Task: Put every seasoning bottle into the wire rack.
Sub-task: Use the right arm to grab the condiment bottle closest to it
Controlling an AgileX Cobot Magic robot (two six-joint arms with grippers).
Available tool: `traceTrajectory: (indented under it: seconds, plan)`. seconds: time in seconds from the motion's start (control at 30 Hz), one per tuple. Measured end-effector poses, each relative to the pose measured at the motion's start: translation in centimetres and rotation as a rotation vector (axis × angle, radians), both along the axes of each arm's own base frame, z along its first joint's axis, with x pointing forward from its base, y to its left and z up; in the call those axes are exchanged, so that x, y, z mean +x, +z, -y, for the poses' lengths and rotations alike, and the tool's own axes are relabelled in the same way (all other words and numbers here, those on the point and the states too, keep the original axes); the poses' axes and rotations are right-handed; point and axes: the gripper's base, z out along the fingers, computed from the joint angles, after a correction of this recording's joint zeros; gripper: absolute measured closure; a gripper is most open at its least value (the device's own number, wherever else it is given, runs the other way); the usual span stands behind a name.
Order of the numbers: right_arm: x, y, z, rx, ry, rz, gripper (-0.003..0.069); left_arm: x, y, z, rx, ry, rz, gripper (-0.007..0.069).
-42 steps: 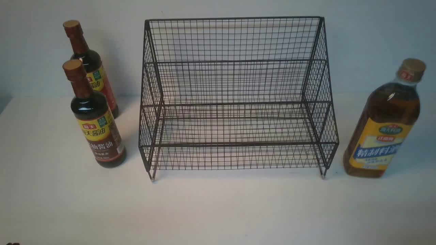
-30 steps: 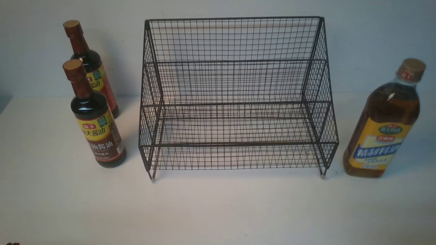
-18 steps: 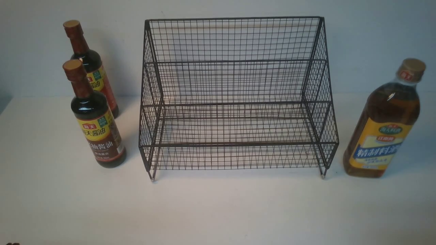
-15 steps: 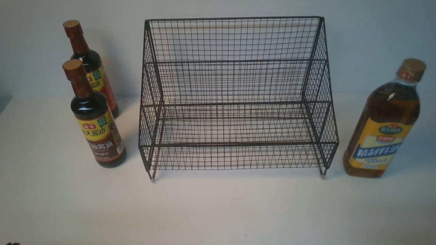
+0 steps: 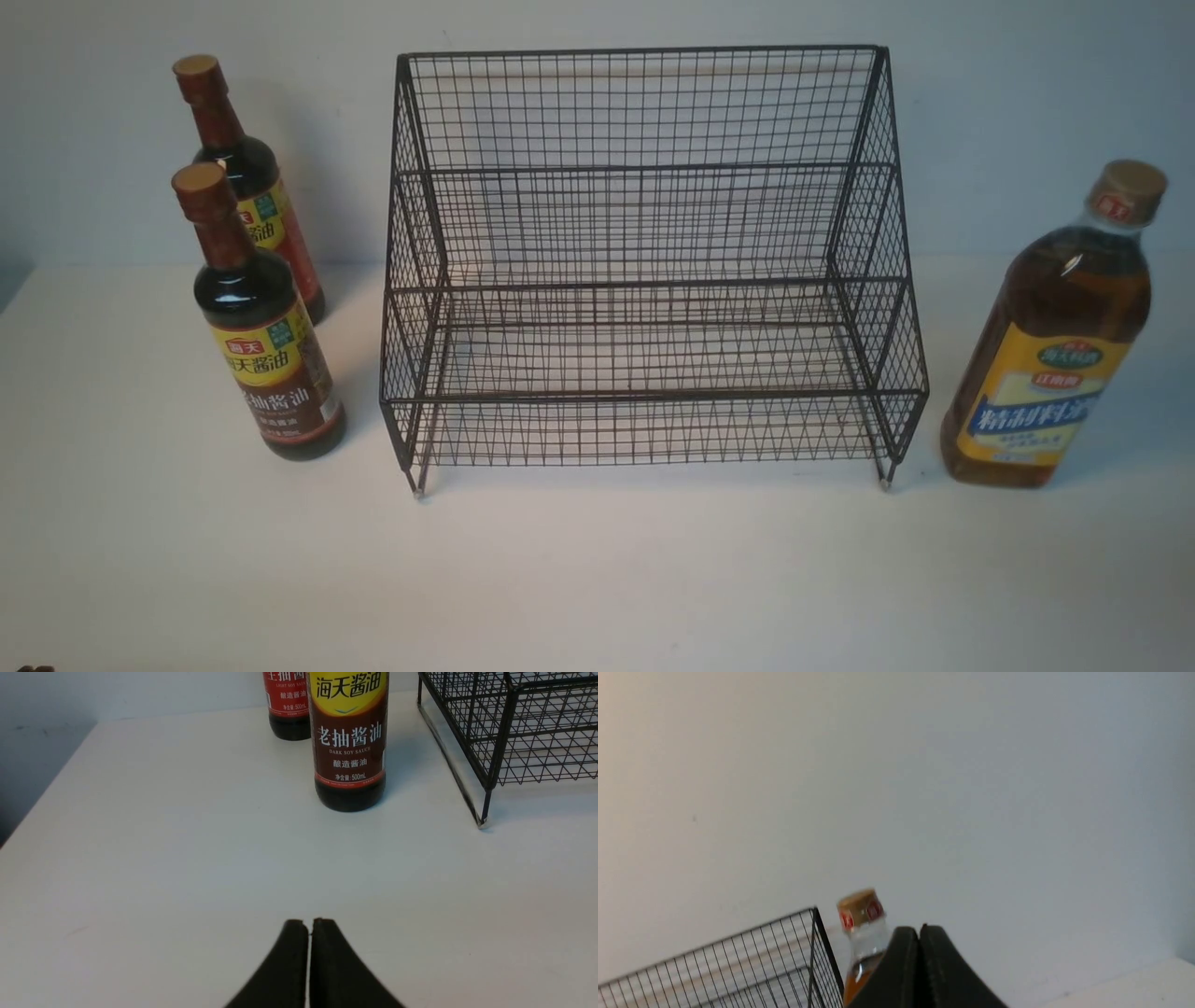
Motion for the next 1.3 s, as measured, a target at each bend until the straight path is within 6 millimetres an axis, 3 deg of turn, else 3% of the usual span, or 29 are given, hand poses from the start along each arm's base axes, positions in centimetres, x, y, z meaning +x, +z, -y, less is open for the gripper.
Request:
traceTrajectory:
  seconds: [0.27, 0.47, 0.53, 0.6, 0.63, 0.8, 0.9, 1.0, 1.3]
  plan:
    - [-0.4, 0.8, 0.2, 0.049, -0.006, 0.106, 0.0673, 0.0, 0.0, 0.0, 0.0, 0.0, 0.0, 0.0629]
    - [0.6, 5.7, -0.3, -0.073, 0.009, 0.106, 0.0673, 0.0, 0.0, 0.0, 0.0, 0.0, 0.0, 0.0629]
    - [2.6, 7.5, -0.3, -0.1, 0.021, 0.046, 0.0673, 0.0, 0.0, 0.0, 0.0, 0.0, 0.0, 0.0629]
    - [3.9, 8.1, -0.3, -0.115, 0.027, 0.009, 0.0673, 0.0, 0.0, 0.0, 0.0, 0.0, 0.0, 0.0629]
    - [6.0, 8.8, -0.3, -0.149, 0.034, -0.033, 0.0673, 0.0, 0.0, 0.0, 0.0, 0.0, 0.0, 0.0629]
    - [10.8, 9.1, -0.3, -0.182, 0.074, -0.118, 0.0659, 0.0, 0.0, 0.0, 0.0, 0.0, 0.0, 0.0629]
    - [13.9, 9.0, -0.2, -0.179, 0.102, -0.167, 0.0613, 0.0, 0.0, 0.0, 0.0, 0.0, 0.0, 0.0629]
    - [15.7, 8.9, -0.2, -0.193, 0.119, -0.191, 0.0554, 0.0, 0.0, 0.0, 0.0, 0.0, 0.0, 0.0629]
    - [21.8, 7.8, -2.1, -0.243, 0.226, -0.25, 0.0218, 0.0, 0.0, 0.0, 0.0, 0.0, 0.0, 0.0629]
